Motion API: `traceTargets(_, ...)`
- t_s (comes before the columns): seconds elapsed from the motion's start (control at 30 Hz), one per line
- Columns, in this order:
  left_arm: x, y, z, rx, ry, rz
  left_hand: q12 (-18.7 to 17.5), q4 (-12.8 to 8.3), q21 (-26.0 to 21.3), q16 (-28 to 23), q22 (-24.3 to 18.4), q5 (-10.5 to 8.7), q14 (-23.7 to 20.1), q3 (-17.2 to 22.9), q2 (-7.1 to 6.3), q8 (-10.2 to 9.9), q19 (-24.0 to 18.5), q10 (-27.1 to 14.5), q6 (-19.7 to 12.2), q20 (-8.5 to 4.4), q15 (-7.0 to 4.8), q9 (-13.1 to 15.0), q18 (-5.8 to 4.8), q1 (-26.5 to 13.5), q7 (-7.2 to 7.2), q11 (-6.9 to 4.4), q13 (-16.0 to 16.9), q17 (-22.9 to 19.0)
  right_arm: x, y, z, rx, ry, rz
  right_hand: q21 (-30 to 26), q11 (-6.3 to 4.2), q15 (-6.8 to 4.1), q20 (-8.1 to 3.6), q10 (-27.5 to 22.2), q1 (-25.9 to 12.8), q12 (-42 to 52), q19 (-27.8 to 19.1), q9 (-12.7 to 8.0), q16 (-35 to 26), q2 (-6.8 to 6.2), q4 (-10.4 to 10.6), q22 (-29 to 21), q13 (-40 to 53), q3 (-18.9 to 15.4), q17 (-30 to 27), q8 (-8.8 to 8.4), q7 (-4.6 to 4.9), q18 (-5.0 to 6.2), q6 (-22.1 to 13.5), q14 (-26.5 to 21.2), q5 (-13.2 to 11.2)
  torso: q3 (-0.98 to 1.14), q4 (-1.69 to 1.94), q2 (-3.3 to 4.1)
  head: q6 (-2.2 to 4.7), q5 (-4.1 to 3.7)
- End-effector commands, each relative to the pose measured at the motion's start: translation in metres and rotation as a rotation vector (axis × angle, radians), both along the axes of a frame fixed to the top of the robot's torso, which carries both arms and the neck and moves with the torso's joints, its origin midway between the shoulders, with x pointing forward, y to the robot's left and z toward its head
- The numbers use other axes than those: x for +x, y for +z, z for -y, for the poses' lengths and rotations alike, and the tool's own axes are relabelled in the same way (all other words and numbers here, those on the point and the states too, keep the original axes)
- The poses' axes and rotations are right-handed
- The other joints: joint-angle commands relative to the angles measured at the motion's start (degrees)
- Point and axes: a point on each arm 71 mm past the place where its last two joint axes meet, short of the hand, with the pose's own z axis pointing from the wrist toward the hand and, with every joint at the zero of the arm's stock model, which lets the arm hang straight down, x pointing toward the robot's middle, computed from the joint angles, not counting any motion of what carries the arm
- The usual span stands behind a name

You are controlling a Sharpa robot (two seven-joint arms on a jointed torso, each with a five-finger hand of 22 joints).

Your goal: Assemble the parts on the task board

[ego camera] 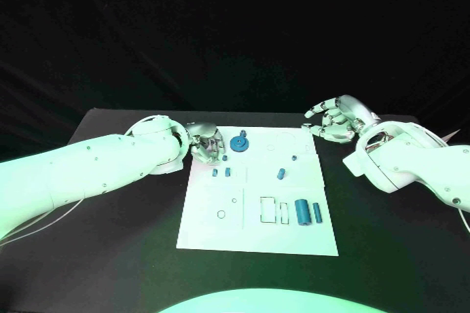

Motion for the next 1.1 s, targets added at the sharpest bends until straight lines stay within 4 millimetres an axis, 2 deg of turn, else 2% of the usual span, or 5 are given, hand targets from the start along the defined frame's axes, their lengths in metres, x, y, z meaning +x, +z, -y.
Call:
traceTargets(0.03,0.0,0.003,-0.006,-0.027,0.017,-0.004,-0.63,0.25,-1.26,-1.16,-1.31,-0.16,-1.65,0.22,0.11,-0.26,-1.65,-1.33,-0.36,0.08,0.22,-0.04,-0.4,-0.48,0.26,0.36,0.1,-2.57,0.001,-0.002,0.0,-0.031,0.035,-0.019,-2.42,-0.33,-0.37,-0.06,-7.62,0.54,-10.38,-1.53,0.2,-0.97,-0.69,-0.23,4.24,-9.1,1.1,7.86,0.72,-0.19,1.55,-0.03,4.08,-0.65,-0.05,-0.07,-0.03,0.22,-0.24)
traceTargets(0.13,0.001,0.008,-0.015,-0.064,0.041,-0.011,-0.85,0.12,-2.92,-2.99,-3.06,-0.09,-4.39,0.36,0.15,-0.22,-3.74,-2.89,-0.07,0.37,0.65,0.01,0.01,-0.34,0.51,0.89,0.2,-6.8,0.002,-0.004,-0.001,-0.061,0.069,-0.022,-7.44,-0.4,-0.52,-0.23,-15.22,1.97,-26.43,-3.83,0.32,-3.18,-1.5,-0.83,1.55,-22.24,3.83,3.65,1.44,-0.22,2.46,0.72,2.92,-2.29,-0.02,-0.04,-0.06,0.4,-0.34)
traceTargets(0.4,-0.001,0.028,-0.045,-0.283,0.132,-0.043,-0.72,-0.73,-6.84,-6.37,-7.34,0.07,-8.84,1.24,0.67,0.54,-8.93,-4.85,1.62,0.9,1.3,0.34,1.17,0.59,1.39,1.78,0.26,-13.92,0.007,-0.013,-0.005,-0.246,0.202,0.0,-7.73,0.4,0.04,0.1,-12.5,4.39,-47.71,-3.0,-0.11,-3.36,-3.31,-3.86,1.9,-43.18,8.82,3.96,1.55,-0.46,2.33,3.31,3.31,-3.59,0.07,0.02,-0.14,1.21,-1.58)
traceTargets(0.5,-0.006,0.038,-0.054,-0.523,0.185,-0.091,-0.05,-1.51,-8.87,-13.96,-8.38,-0.03,-15.19,1.59,1.49,1.14,-10.59,-5.38,2.6,1.13,1.62,0.55,1.24,1.11,1.97,2.26,0.38,-23.3,0.006,-0.02,-0.009,-0.353,0.25,0.025,-7.47,0.32,-0.09,0.08,-11.39,4.47,-50.36,-2.78,-0.27,-3.39,-3.34,-4.6,2.23,-46.42,9.24,3.97,1.37,-0.72,2.27,3.83,3.33,-3.92,0.03,-0.07,-0.01,1.79,-2.29)
traceTargets(1.1,-0.03,0.057,-0.061,-1.089,0.28,-0.244,1.88,-0.99,-12.59,-18.93,-10.84,-0.14,-15.3,-0.7,2.12,1.48,-10.75,-4.61,3.08,1.36,1.58,0.68,1.26,-0.8,1.92,2.03,0.78,-26.04,0.004,-0.054,-0.033,-0.636,0.304,0.046,-6.93,0.18,-0.24,-0.22,-10.35,3.94,-55.35,-2.28,-0.75,-3.66,-4.48,-5.95,2.95,-52.37,9.49,3.66,0.57,-1.15,2.14,4.47,3.29,-4.1,-0.05,0.06,0.0,2.45,-3.68)
